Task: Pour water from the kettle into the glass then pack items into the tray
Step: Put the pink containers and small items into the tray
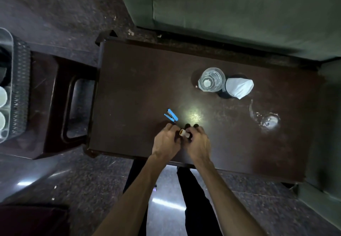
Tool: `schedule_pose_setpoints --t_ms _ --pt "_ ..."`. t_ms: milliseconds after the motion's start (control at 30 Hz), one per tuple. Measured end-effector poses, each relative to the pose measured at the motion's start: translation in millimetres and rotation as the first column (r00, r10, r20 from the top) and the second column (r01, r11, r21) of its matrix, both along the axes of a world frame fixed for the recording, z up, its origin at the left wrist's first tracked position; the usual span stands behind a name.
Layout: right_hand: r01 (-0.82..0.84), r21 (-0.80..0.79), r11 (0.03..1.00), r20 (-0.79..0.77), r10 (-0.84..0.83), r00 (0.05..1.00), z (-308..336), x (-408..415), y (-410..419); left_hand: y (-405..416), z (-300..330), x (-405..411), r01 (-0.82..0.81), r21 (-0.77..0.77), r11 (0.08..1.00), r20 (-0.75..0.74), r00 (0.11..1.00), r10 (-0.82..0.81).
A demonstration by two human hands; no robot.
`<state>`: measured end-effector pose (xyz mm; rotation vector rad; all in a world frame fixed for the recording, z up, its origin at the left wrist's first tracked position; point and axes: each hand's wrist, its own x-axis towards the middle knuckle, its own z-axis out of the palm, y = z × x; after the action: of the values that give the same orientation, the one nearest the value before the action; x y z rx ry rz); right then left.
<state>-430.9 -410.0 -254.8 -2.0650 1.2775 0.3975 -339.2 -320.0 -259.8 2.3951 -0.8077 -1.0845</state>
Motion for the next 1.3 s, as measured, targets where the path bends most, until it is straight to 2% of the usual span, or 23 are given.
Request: schedule_pose_setpoints --t_ms 167,300,533,800,1067,1200,1300 --pt "0.0 -0.018 1.0 0.072 0.001 0.997 4.6 16.3 0.6 10.9 0.5 9.1 -0.124 -0.083 0.989 -0.033 0.992 0.122" --pt "-0.011 -0.011 1.0 0.196 0.013 0.981 18.2 53.1 13.5 27.4 15.6 33.4 -0.337 -0.23 0.913 -0.035 0.94 0.338" --pt "-0.174 -0.036 0.984 0.325 0.177 0.929 44.7 151.1 64.3 89.2 47.5 110.3 -0.515 -0.311 0.799 0.041 0.832 0.553" --pt "-0.406 -0.071 0.911 0.453 0.392 0.801 70.2 274.5 139.1 170.2 81.7 205.7 -0.66 -0.441 0.609 0.092 0.641 0.762" --pt "-0.543 -0.182 0.82 0.55 0.543 0.635 94.5 385.4 234.9 259.5 97.1 285.7 -0.739 -0.544 0.398 0.137 0.39 0.911" --pt "-0.566 -0.26 0.782 0.553 0.601 0.577 98.8 428.1 275.7 296.9 96.5 325.5 -0.749 -0.524 0.405 0.19 0.361 0.913" --pt "-0.566 -0.283 0.774 0.533 0.618 0.578 92.8 451.1 295.9 314.4 94.6 348.3 -0.752 -0.496 0.434 0.208 0.382 0.9"
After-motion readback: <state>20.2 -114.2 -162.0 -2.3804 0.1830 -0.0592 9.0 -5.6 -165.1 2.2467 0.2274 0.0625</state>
